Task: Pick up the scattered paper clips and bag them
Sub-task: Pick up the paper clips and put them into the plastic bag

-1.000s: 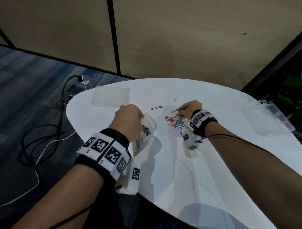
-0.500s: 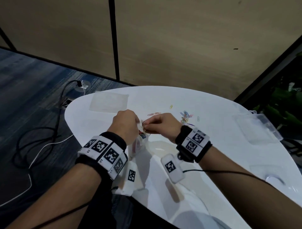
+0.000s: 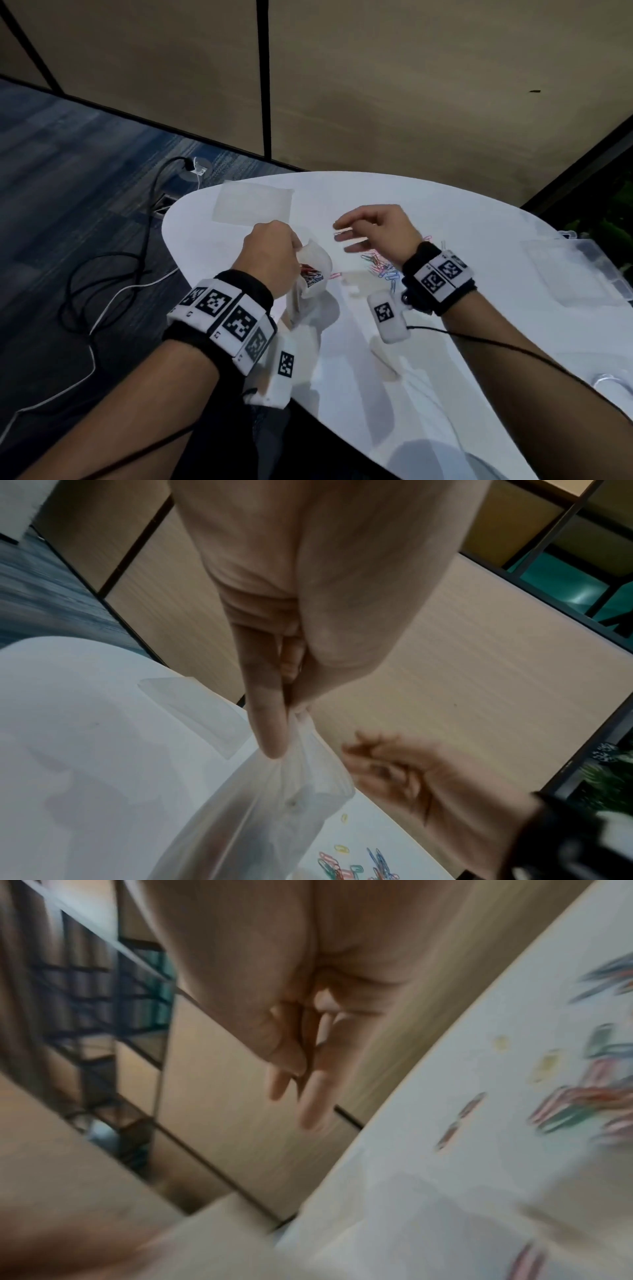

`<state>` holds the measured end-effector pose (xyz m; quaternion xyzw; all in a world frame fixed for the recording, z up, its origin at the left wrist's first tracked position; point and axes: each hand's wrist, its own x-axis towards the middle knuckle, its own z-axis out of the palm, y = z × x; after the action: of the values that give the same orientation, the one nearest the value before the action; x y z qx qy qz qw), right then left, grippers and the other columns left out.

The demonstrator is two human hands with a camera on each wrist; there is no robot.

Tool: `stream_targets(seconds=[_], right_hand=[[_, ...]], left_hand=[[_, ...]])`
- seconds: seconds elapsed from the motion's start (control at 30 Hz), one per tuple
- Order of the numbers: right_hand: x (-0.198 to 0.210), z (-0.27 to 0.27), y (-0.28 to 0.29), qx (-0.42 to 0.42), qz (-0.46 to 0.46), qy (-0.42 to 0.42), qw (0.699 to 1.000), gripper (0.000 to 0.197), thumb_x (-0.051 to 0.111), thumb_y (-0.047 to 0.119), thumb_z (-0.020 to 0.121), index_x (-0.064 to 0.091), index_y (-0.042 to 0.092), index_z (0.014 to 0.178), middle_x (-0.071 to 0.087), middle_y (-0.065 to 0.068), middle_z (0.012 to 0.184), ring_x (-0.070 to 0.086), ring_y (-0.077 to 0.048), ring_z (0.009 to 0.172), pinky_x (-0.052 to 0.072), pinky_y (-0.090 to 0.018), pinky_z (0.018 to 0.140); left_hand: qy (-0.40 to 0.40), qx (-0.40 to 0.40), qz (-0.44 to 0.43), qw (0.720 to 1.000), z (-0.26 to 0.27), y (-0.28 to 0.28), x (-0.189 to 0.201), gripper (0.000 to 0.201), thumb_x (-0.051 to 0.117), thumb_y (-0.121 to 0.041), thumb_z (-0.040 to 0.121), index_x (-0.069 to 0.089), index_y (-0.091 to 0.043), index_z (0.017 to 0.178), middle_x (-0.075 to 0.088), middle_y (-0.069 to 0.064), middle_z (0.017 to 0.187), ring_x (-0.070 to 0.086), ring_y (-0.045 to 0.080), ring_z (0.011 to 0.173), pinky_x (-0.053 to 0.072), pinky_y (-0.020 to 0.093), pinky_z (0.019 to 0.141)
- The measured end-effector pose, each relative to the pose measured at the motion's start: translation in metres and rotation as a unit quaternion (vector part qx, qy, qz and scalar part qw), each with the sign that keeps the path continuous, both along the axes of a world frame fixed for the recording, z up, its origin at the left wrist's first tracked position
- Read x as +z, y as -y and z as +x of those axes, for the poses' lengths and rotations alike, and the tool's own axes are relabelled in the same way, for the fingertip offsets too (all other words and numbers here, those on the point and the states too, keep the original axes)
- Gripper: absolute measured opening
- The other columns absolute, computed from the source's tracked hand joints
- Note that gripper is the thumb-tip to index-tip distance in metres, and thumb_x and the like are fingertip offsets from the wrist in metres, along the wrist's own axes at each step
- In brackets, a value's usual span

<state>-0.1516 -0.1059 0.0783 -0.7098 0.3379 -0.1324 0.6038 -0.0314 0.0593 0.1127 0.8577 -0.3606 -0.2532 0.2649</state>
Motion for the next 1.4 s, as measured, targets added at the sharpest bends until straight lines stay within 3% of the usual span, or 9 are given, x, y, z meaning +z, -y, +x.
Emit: stream_targets(seconds=[0.13,0.3,0.5,0.67,0.8,0.9,1.1,1.27,1.4], right_hand=[[-0.056,0.017,0.051,0.034,-0.245,-0.259,0.933,0.039,0.047,0.022,0.100,0.052,0.017,0.138,0.045,-0.005,0.149,0.044,-0.023,0.135,0.033,-0.028,0.110],[-0.101,0.048,0.051,0.194,-0.309,-0.386,0.847,0.062,0.036,0.040,0.101,0.017,0.012,0.153,0.010,-0.017,0.160,0.017,-0.035,0.147,0.022,-0.043,0.117],[-0.126,0.002,-0.001,0.333,-0.461,-0.368,0.736,0.098,-0.008,0.074,0.080,0.007,0.011,0.154,-0.001,-0.016,0.162,0.009,-0.033,0.149,0.017,-0.048,0.119],[-0.123,-0.059,0.011,0.302,-0.526,-0.404,0.685,0.078,-0.001,0.058,0.089,-0.002,0.017,0.155,-0.007,-0.001,0.164,-0.001,-0.027,0.151,0.004,-0.054,0.120],[-0.119,-0.072,0.040,0.257,-0.489,-0.451,0.700,0.061,0.027,0.038,0.093,0.031,0.014,0.149,0.035,-0.008,0.155,0.039,-0.048,0.134,0.039,-0.064,0.100],[-0.134,-0.066,0.054,0.262,-0.492,-0.423,0.714,0.068,0.064,0.015,0.079,0.039,0.005,0.141,0.046,-0.016,0.143,0.056,-0.044,0.115,0.053,-0.049,0.088],[-0.105,-0.063,0.049,0.142,-0.451,-0.370,0.799,0.023,0.051,0.002,0.087,0.072,0.008,0.093,0.065,-0.010,0.099,0.063,-0.029,0.095,0.047,-0.029,0.074],[-0.088,-0.081,0.069,-0.113,-0.233,-0.274,0.926,0.013,0.073,0.011,0.082,0.079,0.012,0.093,0.075,-0.001,0.089,0.069,-0.014,0.083,0.052,-0.014,0.082],[-0.050,-0.085,0.063,-0.197,0.049,-0.073,0.977,0.013,0.077,0.001,0.078,0.076,0.003,0.091,0.075,-0.013,0.088,0.072,-0.024,0.079,0.059,-0.033,0.085]], left_hand=[[-0.001,0.007,-0.002,1.000,0.011,-0.007,-0.003,0.028,0.051,0.000,0.089,0.074,-0.009,0.102,0.074,0.017,0.094,0.072,0.036,0.088,0.059,0.041,0.087],[0.007,0.001,0.001,1.000,0.013,-0.006,-0.001,0.028,0.051,0.000,0.089,0.074,-0.009,0.103,0.073,0.017,0.096,0.072,0.036,0.089,0.058,0.041,0.089],[0.009,0.000,0.008,1.000,0.011,-0.005,-0.001,0.029,0.051,-0.001,0.090,0.073,-0.009,0.108,0.072,0.018,0.102,0.071,0.036,0.093,0.057,0.040,0.091],[0.033,-0.012,0.025,0.999,0.004,-0.005,0.002,0.031,0.055,-0.003,0.092,0.072,-0.013,0.115,0.071,0.013,0.112,0.069,0.030,0.102,0.055,0.032,0.091],[0.043,-0.026,0.036,0.998,-0.002,-0.001,0.004,0.034,0.054,-0.002,0.091,0.071,-0.014,0.120,0.069,0.012,0.117,0.065,0.029,0.109,0.053,0.034,0.096],[0.041,-0.027,0.041,0.998,-0.007,0.003,0.004,0.035,0.053,-0.002,0.092,0.070,-0.014,0.120,0.069,0.013,0.118,0.065,0.030,0.109,0.052,0.034,0.098],[0.058,-0.050,0.049,0.996,-0.019,0.015,0.002,0.037,0.053,-0.003,0.093,0.069,-0.016,0.123,0.064,0.010,0.128,0.060,0.029,0.119,0.048,0.031,0.097],[0.067,-0.064,0.041,0.995,-0.029,0.023,0.003,0.036,0.054,-0.003,0.093,0.069,-0.015,0.123,0.065,0.009,0.128,0.061,0.028,0.118,0.048,0.030,0.098],[0.063,-0.072,0.034,0.995,-0.037,0.029,0.003,0.036,0.056,-0.002,0.092,0.069,-0.014,0.123,0.065,0.011,0.127,0.062,0.029,0.117,0.049,0.031,0.097]])
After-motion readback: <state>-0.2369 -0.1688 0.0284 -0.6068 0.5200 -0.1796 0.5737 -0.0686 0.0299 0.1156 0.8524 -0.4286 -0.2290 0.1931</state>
